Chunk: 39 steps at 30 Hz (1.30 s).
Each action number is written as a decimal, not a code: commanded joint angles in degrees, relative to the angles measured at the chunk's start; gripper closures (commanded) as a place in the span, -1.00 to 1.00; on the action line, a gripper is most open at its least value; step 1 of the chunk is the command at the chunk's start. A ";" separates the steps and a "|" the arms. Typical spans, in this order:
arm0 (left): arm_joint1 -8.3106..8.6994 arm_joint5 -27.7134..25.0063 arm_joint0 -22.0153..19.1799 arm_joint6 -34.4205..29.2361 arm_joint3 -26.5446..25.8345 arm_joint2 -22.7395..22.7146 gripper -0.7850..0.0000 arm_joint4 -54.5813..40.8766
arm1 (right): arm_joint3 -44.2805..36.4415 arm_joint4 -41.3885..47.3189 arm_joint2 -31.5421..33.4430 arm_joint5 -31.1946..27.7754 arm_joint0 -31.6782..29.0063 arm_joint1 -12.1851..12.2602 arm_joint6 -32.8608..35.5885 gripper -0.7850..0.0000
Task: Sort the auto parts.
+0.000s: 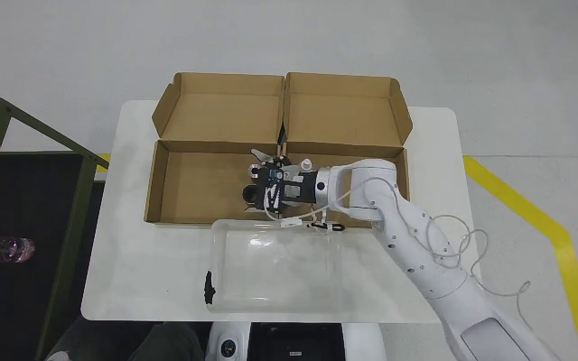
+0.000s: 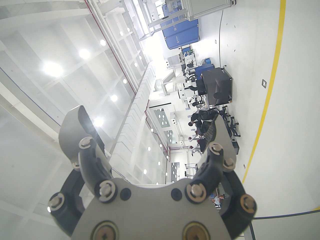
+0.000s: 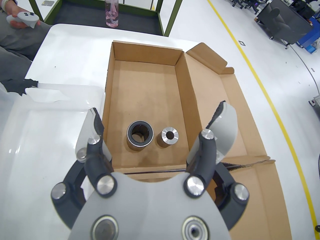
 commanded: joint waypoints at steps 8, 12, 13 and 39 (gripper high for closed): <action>0.00 0.00 0.00 0.00 0.00 0.00 -1.00 0.00 | -8.23 -2.04 7.27 -2.25 -8.01 2.55 0.62 -1.00; 0.00 0.00 0.00 0.00 0.00 0.00 -1.00 0.00 | -10.97 -2.81 10.88 -3.21 -12.03 3.67 -0.41 -1.00; 0.00 0.00 0.00 0.00 0.00 0.00 -1.00 0.00 | -11.45 -3.34 11.71 -3.50 -12.87 3.93 -0.60 -1.00; 0.00 0.00 0.00 0.00 0.00 0.00 -1.00 0.00 | -15.63 -8.78 34.21 0.73 -35.67 8.83 -18.13 -1.00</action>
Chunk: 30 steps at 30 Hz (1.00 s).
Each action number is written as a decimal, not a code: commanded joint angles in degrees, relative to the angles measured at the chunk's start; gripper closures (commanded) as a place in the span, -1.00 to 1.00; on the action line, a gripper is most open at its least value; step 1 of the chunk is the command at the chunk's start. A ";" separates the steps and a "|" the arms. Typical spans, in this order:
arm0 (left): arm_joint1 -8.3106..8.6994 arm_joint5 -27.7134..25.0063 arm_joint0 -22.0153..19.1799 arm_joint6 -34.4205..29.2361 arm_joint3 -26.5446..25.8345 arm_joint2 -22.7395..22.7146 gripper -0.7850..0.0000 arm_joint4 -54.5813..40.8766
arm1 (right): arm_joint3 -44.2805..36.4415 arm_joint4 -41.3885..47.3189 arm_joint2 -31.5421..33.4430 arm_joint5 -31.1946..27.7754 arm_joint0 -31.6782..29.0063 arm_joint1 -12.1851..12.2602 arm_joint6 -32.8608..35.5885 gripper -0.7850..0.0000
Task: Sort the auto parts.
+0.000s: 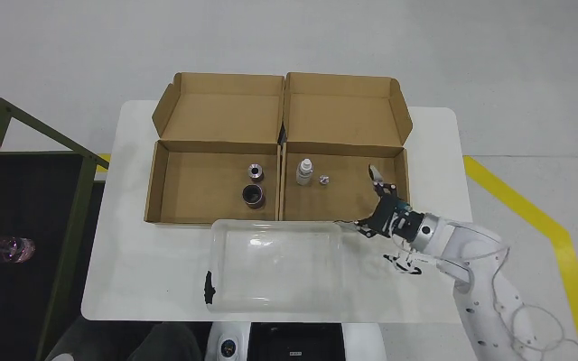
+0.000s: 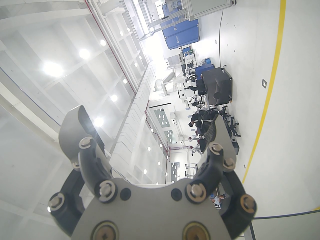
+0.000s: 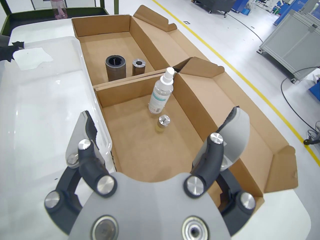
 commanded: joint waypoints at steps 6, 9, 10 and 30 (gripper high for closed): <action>0.00 0.00 0.00 0.00 0.00 0.00 -1.00 0.00 | 1.08 -0.29 5.11 3.38 -5.54 0.69 -5.33 -1.00; 0.00 0.00 0.00 0.00 0.00 0.00 -1.00 0.00 | 1.09 -0.42 6.66 5.19 -7.12 0.91 -7.31 -1.00; 0.00 0.00 0.00 0.00 0.00 0.00 -1.00 0.00 | 1.09 -0.44 6.99 5.77 -7.46 0.94 -7.81 -1.00; 0.00 0.00 0.00 0.00 0.00 0.00 -1.00 0.00 | 1.62 1.27 14.05 11.46 -14.40 1.85 -14.00 -1.00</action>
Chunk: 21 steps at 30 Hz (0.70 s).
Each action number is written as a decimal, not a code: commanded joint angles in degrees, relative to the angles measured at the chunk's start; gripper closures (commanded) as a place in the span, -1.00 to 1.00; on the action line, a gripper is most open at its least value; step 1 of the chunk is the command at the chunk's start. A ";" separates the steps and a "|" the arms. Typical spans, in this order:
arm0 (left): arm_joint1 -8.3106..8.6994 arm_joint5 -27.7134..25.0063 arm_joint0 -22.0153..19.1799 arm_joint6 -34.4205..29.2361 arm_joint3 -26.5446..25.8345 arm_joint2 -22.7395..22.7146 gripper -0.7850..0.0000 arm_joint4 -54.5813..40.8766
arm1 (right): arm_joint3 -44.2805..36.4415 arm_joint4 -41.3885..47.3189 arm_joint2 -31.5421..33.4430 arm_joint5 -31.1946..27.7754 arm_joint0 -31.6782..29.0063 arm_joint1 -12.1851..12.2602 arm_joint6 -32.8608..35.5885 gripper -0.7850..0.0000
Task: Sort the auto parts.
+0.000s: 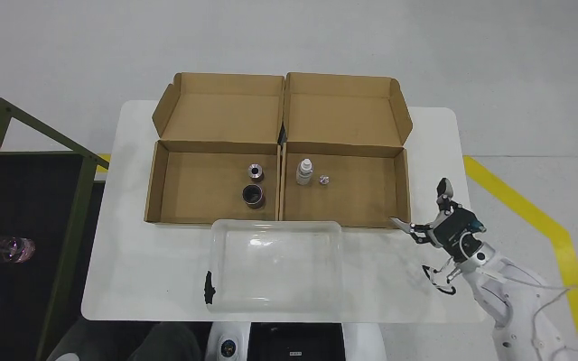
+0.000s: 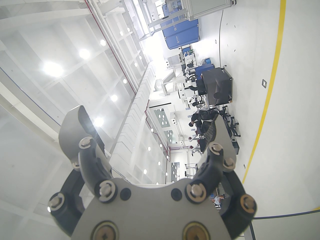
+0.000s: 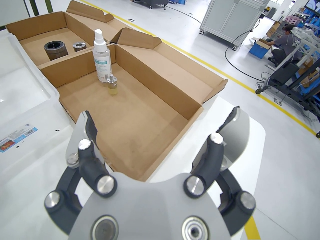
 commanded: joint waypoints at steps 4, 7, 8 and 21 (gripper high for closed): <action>0.00 0.00 0.00 0.00 0.00 0.00 -1.00 0.00 | 0.07 0.51 0.87 0.18 -0.73 0.14 -0.45 -1.00; 0.00 0.00 0.00 0.00 0.00 0.00 -1.00 0.00 | 0.08 0.52 0.89 0.18 -0.74 0.15 -0.46 -1.00; 0.00 0.00 0.00 0.00 0.00 0.00 -1.00 0.00 | 0.08 0.52 0.88 0.18 -0.74 0.15 -0.46 -1.00; 0.00 0.00 0.00 0.00 0.00 0.00 -1.00 0.00 | 0.07 0.51 0.87 0.18 -0.72 0.14 -0.45 -1.00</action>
